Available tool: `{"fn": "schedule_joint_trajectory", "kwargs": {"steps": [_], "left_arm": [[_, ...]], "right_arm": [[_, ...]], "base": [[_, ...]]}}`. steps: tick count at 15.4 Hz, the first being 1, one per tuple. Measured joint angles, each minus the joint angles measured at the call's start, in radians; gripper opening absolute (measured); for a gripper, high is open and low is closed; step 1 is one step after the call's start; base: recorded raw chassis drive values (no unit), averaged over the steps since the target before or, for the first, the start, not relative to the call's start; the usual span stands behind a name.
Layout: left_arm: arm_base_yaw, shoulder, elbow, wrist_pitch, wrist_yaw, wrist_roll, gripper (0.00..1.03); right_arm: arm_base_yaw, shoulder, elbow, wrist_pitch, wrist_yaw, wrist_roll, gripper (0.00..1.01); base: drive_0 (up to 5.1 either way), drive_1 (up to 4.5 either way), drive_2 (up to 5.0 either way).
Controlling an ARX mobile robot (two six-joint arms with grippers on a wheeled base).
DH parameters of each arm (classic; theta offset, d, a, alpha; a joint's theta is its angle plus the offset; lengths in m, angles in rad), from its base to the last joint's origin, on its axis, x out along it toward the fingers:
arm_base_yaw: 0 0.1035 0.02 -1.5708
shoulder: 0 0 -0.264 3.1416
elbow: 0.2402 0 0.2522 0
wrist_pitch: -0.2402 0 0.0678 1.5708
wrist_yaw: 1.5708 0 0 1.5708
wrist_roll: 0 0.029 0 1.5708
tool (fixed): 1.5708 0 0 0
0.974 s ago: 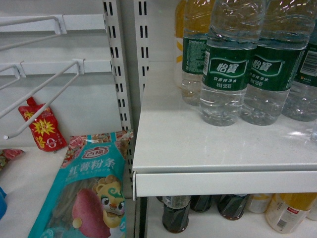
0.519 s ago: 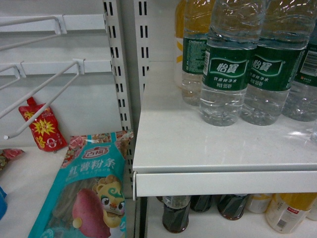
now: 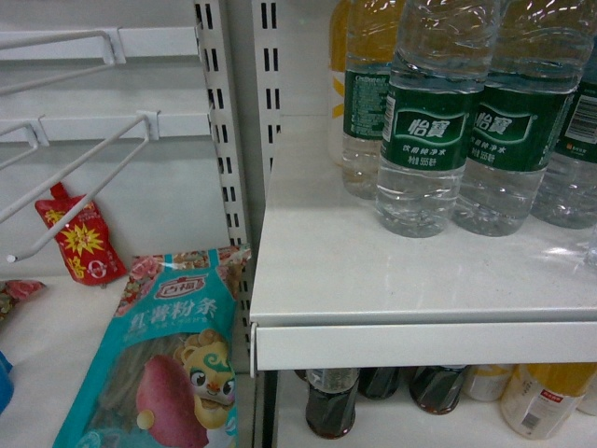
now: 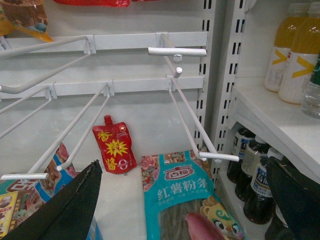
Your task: Move water from second to third shelf
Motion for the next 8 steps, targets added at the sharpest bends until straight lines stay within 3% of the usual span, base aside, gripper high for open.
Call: {"fn": "schedule_joint_trajectory", "kwargs": {"steps": [8], "left_arm": [[0.0,0.0,0.0,0.001,0.0,0.0,0.98]], "right_arm": [[0.0,0.0,0.0,0.002,0.0,0.0,0.98]], "base": [[0.0,0.0,0.0]]}}
